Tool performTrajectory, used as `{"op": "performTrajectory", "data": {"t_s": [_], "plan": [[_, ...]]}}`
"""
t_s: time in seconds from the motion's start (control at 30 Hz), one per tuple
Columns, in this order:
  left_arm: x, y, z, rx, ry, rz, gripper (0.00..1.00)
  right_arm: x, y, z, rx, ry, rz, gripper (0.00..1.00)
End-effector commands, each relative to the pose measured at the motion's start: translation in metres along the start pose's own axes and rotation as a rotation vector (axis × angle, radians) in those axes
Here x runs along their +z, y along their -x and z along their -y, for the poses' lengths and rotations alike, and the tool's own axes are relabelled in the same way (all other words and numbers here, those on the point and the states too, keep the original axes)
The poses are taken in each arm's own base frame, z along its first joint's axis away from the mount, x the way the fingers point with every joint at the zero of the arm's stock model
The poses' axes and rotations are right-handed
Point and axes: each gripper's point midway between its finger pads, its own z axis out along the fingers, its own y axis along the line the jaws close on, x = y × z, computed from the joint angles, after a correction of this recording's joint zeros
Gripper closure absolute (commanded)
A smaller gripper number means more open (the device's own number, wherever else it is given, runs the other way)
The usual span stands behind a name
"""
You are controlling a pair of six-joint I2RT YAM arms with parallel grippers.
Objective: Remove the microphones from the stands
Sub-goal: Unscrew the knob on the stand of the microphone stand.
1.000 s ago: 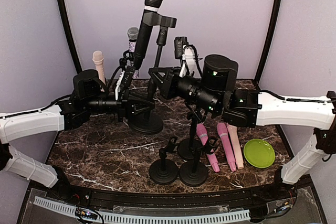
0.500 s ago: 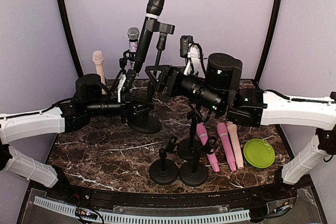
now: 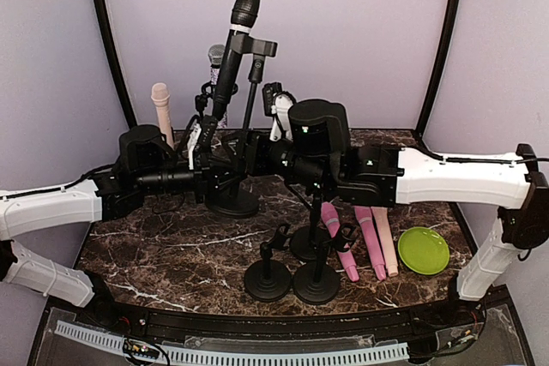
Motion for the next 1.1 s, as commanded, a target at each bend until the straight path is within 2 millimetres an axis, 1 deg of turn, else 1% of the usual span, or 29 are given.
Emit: {"op": "performTrajectory", "data": {"t_s": [0.0, 0.13, 0.23, 0.43, 0.57, 0.6, 0.7, 0.77, 0.9, 1.07], "plan": [[-0.012, 0.038, 0.016, 0.075, -0.035, 0.134, 1.00, 0.003, 0.015, -0.007, 0.033, -0.024, 0.023, 0.36], [-0.012, 0.038, 0.017, 0.075, -0.039, 0.132, 1.00, 0.007, 0.013, 0.000, 0.041, -0.055, 0.014, 0.52], [-0.012, 0.038, 0.016, 0.074, -0.031, 0.129, 1.00, 0.008, 0.014, 0.002, 0.057, -0.045, 0.009, 0.61], [-0.013, 0.040, 0.016, 0.081, -0.025, 0.132, 1.00, 0.010, 0.010, 0.006, 0.070, -0.024, -0.019, 0.60], [-0.014, 0.040, 0.015, 0.084, -0.022, 0.130, 1.00, 0.010, 0.009, 0.004, 0.066, -0.004, -0.031, 0.59], [-0.014, 0.040, 0.015, 0.085, -0.022, 0.130, 1.00, 0.009, 0.008, 0.004, 0.062, -0.001, -0.035, 0.61], [-0.014, 0.040, 0.016, 0.088, -0.023, 0.130, 1.00, 0.006, 0.009, 0.004, 0.042, 0.015, -0.038, 0.75], [-0.014, 0.041, 0.018, 0.095, -0.034, 0.130, 1.00, 0.000, 0.013, -0.001, 0.022, 0.054, -0.030, 0.80], [-0.016, 0.046, 0.031, 0.128, -0.097, 0.122, 1.00, -0.022, 0.034, -0.017, -0.048, 0.209, 0.003, 0.85], [-0.026, 0.051, 0.064, 0.176, -0.281, 0.117, 1.00, -0.057, 0.054, -0.040, -0.099, 0.462, 0.020, 0.85]]}}
